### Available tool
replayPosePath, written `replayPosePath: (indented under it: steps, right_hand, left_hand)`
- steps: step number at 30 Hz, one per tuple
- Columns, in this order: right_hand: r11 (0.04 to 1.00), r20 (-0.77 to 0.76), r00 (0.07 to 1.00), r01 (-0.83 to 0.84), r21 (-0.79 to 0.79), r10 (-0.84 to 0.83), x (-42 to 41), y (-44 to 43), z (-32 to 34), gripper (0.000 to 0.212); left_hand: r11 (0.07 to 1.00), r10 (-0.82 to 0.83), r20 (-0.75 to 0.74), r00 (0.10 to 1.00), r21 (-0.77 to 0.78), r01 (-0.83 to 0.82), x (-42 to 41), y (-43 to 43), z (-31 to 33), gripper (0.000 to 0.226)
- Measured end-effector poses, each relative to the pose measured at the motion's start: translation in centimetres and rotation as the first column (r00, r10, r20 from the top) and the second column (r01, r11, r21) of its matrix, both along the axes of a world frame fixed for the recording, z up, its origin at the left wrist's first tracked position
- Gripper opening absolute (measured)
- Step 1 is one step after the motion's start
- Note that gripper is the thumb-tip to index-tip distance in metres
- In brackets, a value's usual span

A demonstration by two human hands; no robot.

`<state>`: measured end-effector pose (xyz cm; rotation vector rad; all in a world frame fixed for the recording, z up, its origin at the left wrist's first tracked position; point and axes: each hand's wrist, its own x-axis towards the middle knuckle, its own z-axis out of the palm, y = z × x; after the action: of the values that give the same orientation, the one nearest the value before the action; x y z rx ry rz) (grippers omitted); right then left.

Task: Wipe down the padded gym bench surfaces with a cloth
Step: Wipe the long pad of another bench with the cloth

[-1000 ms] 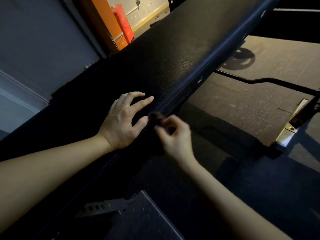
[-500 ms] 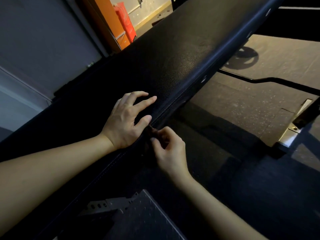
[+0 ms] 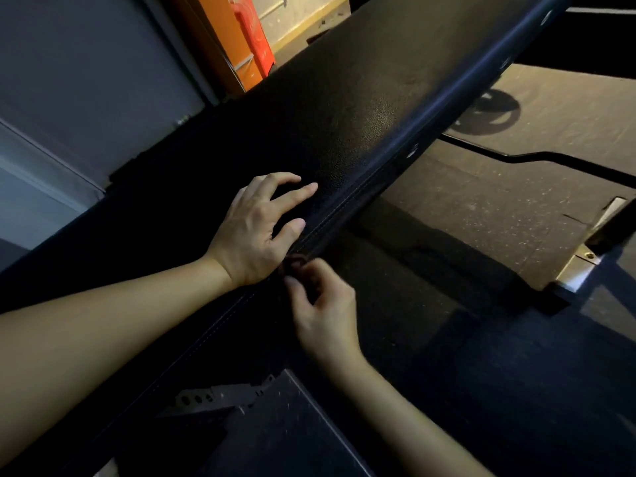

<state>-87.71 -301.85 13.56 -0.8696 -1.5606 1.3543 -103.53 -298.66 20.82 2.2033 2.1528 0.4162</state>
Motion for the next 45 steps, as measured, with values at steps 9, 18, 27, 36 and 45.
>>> replayPosePath:
  steps: [9, 18, 27, 36, 45]
  right_hand:
    - [0.904, 0.095, 0.913, 0.406, -0.133, -0.396, 1.4, 11.2, 0.5, 0.011]
    - [0.948, 0.084, 0.952, 0.302, -0.103, -0.294, 0.7, 6.4, -1.8, 0.007]
    - [0.998, 0.072, 0.996, 0.057, 0.011, -0.057, 0.8, 3.3, -0.5, 0.013]
    - [0.999, 0.003, 0.999, -0.034, -0.006, 0.034, 0.1, -0.1, 0.9, 0.008]
    - [0.904, 0.059, 0.905, 0.424, -0.057, -0.42, 2.0, 10.7, 1.1, 0.008]
  left_hand:
    - [1.0, 0.007, 0.001, 1.0, -0.014, -0.007, 0.1, -0.1, 0.1, 0.056]
    - [1.0, 0.001, 0.008, 1.0, -0.003, -0.001, 0.1, -0.1, 0.1, 0.056]
    - [1.0, -0.006, 0.006, 1.0, 0.0, 0.006, 0.1, -0.1, 0.1, 0.057]
    - [1.0, -0.013, 0.014, 1.0, 0.011, 0.012, -0.1, -0.1, -0.1, 0.057]
    - [1.0, -0.01, 0.021, 1.0, 0.004, 0.01, -0.1, -0.1, -0.1, 0.057]
